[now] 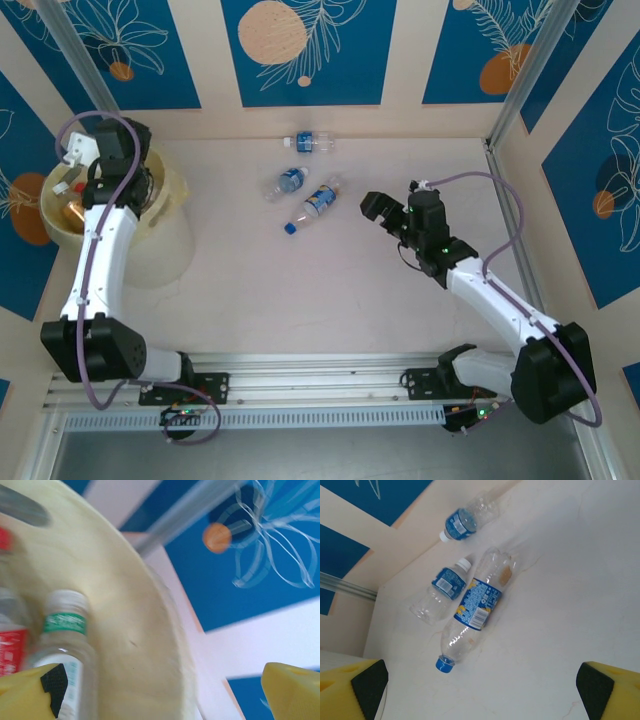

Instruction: Put the plastic bottles in the bin

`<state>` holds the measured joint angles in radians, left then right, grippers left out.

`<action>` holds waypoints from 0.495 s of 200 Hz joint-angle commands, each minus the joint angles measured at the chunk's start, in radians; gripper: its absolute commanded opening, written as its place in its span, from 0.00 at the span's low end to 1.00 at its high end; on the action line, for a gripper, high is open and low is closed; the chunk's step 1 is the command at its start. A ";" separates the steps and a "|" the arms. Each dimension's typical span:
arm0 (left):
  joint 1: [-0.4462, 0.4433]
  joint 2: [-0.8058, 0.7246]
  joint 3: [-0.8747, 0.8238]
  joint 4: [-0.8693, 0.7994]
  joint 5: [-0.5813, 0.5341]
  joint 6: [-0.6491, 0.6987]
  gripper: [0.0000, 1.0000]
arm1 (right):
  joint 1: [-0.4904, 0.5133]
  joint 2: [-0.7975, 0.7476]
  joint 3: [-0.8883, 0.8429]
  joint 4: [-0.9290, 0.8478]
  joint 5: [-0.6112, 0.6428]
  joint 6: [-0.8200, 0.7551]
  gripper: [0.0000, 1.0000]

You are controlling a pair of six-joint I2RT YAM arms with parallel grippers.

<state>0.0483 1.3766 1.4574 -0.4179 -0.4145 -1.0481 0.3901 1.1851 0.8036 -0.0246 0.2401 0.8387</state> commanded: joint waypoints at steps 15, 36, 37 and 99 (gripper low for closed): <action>-0.184 -0.035 0.009 0.141 0.224 0.300 1.00 | -0.004 0.113 0.079 -0.030 -0.068 0.073 1.00; -0.289 -0.029 -0.019 0.209 0.332 0.403 1.00 | 0.001 0.161 0.086 0.010 -0.063 0.123 1.00; -0.291 -0.029 -0.020 0.211 0.336 0.405 1.00 | 0.001 0.163 0.087 0.011 -0.063 0.126 1.00; -0.416 -0.002 -0.198 0.326 0.693 0.346 1.00 | 0.012 0.390 0.282 -0.083 0.001 0.096 1.00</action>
<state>-0.3401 1.3716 1.3426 -0.1867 0.0658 -0.6968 0.3923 1.4944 0.9794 -0.0643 0.2089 0.9421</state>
